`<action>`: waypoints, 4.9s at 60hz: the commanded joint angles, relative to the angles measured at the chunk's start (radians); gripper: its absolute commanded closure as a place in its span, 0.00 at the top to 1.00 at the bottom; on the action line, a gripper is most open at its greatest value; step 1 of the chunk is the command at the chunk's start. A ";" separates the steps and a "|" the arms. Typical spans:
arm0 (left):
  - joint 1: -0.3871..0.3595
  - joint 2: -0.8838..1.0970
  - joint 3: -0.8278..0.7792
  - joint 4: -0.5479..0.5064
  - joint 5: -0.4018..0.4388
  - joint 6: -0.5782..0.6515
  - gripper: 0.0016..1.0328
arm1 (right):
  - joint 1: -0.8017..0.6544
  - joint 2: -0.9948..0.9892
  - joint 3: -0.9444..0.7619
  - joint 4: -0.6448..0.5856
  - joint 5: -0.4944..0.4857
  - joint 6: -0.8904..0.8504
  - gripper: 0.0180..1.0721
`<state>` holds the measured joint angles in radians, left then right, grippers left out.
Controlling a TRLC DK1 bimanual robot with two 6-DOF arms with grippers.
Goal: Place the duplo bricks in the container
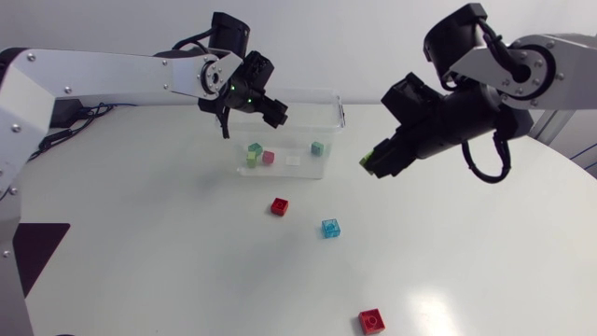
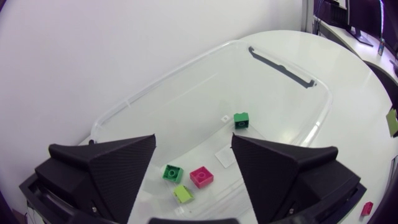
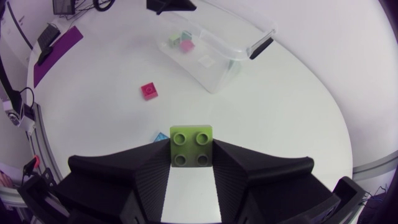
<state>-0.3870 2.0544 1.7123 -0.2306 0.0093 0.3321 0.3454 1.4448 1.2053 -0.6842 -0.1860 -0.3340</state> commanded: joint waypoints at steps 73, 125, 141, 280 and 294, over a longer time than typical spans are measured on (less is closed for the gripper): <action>-0.147 -0.278 -0.654 0.077 0.061 0.105 0.93 | 0.037 0.649 0.777 0.031 0.045 0.148 0.21; -0.177 -0.105 -0.559 0.148 -0.083 -0.067 0.93 | 0.033 0.126 0.109 0.109 0.083 0.245 0.93; -0.184 -0.057 -0.520 0.137 -0.117 -0.100 0.93 | 0.050 0.037 -0.092 0.140 0.071 0.260 0.93; 0.000 -0.258 -0.204 -0.107 -0.025 -0.245 0.30 | 0.228 0.543 0.017 0.192 0.220 0.467 0.33; 0.010 -0.180 -0.154 -0.004 -0.025 -0.248 0.30 | 0.230 0.482 -0.021 0.167 0.221 0.460 0.14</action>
<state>-0.3874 1.8248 1.5066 -0.2562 -0.0235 0.0822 0.5686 1.9617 1.2060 -0.4969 0.0277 0.1051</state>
